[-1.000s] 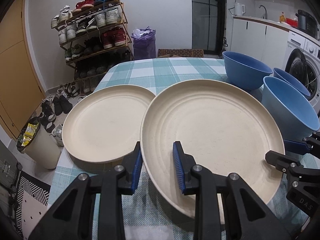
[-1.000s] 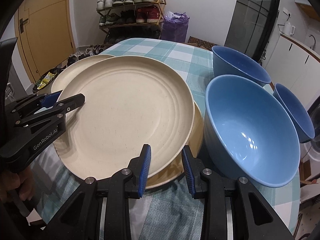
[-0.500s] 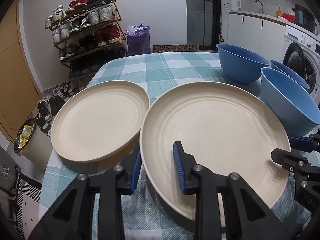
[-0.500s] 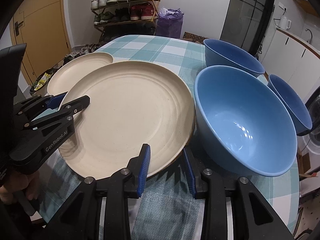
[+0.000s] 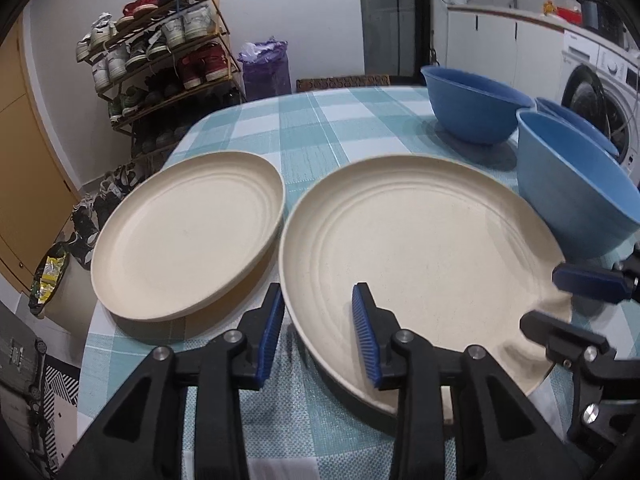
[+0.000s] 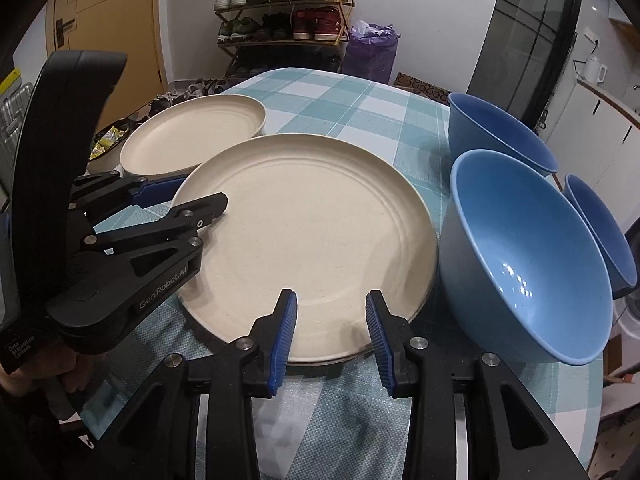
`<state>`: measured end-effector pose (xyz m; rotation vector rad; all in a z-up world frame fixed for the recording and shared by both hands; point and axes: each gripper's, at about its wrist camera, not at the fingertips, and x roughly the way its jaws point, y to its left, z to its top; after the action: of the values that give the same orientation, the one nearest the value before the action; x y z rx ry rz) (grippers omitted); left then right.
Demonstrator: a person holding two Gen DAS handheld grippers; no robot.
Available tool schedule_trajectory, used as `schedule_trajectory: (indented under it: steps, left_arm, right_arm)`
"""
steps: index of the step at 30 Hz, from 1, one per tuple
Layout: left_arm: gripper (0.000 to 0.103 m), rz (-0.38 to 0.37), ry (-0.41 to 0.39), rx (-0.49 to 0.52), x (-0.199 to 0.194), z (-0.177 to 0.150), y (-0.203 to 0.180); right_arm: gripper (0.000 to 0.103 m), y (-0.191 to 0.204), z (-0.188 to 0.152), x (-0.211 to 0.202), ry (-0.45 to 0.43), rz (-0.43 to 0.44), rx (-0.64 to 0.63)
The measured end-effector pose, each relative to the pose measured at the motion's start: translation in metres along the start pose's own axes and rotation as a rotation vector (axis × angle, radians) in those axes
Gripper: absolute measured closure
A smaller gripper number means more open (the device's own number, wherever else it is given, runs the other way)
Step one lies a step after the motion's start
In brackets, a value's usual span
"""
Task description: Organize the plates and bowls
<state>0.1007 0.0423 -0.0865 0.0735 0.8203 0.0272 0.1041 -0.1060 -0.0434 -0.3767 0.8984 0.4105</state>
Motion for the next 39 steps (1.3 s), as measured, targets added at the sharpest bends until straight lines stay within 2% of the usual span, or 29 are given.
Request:
schedule_trajectory:
  steps: [3, 5, 11, 12, 13, 15, 16, 17, 19, 22, 28, 39]
  left_arm:
    - [0.058, -0.003, 0.000, 0.015, 0.000, 0.000, -0.003]
    - [0.047, -0.009, 0.001, 0.021, 0.000, -0.001, -0.004]
    - [0.046, -0.061, 0.017, -0.021, -0.006, 0.003, 0.004]
    - [0.046, -0.065, 0.004, -0.031, -0.011, 0.004, 0.007]
    - [0.043, -0.068, -0.004, -0.039, -0.013, 0.005, 0.009]
    - [0.029, -0.074, -0.027, -0.063, -0.022, 0.007, 0.015]
    - [0.018, -0.074, -0.044, -0.074, -0.027, 0.008, 0.018]
    - [0.014, -0.071, -0.068, -0.085, -0.034, 0.010, 0.021]
    - [0.012, -0.074, -0.096, -0.095, -0.043, 0.012, 0.025]
    - [0.003, -0.061, -0.128, -0.111, -0.056, 0.015, 0.032]
    - [0.000, -0.047, -0.163, -0.141, -0.069, 0.020, 0.044]
    - [0.000, 0.005, -0.196, -0.217, -0.082, 0.025, 0.070]
  right_arm:
    - [0.066, -0.005, 0.001, 0.001, 0.003, 0.006, 0.013]
    - [0.063, -0.008, 0.002, 0.000, -0.001, 0.012, 0.019]
    - [0.052, -0.014, 0.006, -0.010, -0.034, 0.046, 0.039]
    - [0.047, -0.016, 0.008, -0.013, -0.043, 0.054, 0.049]
    - [0.039, -0.017, 0.009, -0.015, -0.050, 0.062, 0.055]
    - [0.032, -0.021, 0.012, -0.021, -0.075, 0.069, 0.074]
    - [0.029, -0.022, 0.013, -0.023, -0.085, 0.070, 0.080]
    - [0.027, -0.024, 0.014, -0.026, -0.094, 0.075, 0.087]
    - [0.021, -0.027, 0.018, -0.030, -0.107, 0.088, 0.101]
    - [0.018, -0.030, 0.023, -0.036, -0.124, 0.098, 0.105]
    - [0.002, -0.032, 0.035, -0.048, -0.178, 0.107, 0.098]
    - [0.001, -0.033, 0.059, -0.062, -0.230, 0.138, 0.092]
